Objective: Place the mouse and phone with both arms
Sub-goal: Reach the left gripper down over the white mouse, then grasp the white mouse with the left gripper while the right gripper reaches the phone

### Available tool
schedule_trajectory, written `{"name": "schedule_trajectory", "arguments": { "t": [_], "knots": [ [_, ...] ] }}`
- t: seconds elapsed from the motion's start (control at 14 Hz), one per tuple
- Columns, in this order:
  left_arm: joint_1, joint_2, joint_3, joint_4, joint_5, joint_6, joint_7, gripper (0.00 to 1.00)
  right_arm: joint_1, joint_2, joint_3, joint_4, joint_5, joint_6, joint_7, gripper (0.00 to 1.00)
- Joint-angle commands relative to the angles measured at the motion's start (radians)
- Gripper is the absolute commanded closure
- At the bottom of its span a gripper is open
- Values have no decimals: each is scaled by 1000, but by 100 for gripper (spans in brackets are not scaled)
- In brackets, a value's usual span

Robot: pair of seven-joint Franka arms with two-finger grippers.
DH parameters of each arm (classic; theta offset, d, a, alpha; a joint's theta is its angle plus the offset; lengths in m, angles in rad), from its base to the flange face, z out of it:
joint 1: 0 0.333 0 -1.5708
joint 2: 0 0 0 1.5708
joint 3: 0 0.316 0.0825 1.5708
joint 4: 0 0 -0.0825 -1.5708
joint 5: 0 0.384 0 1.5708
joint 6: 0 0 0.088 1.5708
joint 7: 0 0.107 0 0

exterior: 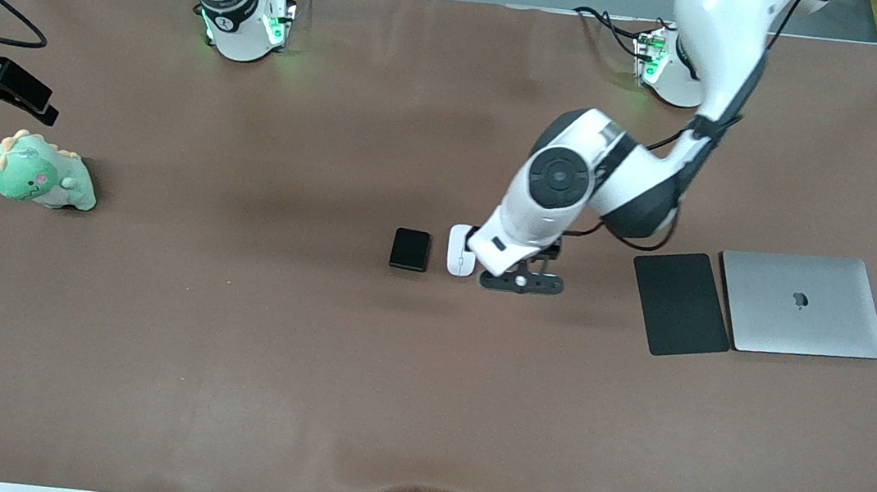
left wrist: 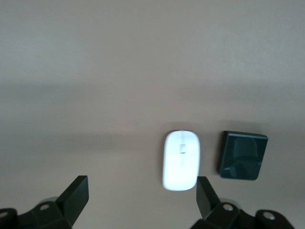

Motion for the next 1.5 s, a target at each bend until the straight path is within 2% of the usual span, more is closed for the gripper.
{"name": "schedule_trajectory", "arguments": {
  "t": [0.0,0.21,0.43,1.07,1.29,1.43],
  "knots": [
    [-45,88,8,19,32,71,-60,0,-1,-21,12,-15,-5,2,18,0],
    [-82,150,13,19,34,116,-103,0,13,-13,12,-15,-8,8,18,0],
    [-113,179,16,19,80,123,-166,10,22,13,12,-15,6,38,18,0],
    [-127,234,16,22,123,169,-187,14,116,110,12,-15,7,95,18,0],
    [-133,250,16,25,138,171,-184,42,165,133,12,-15,7,97,18,0],
    [-130,241,16,22,138,169,-176,47,205,171,13,-15,13,121,19,0]
  ]
}}
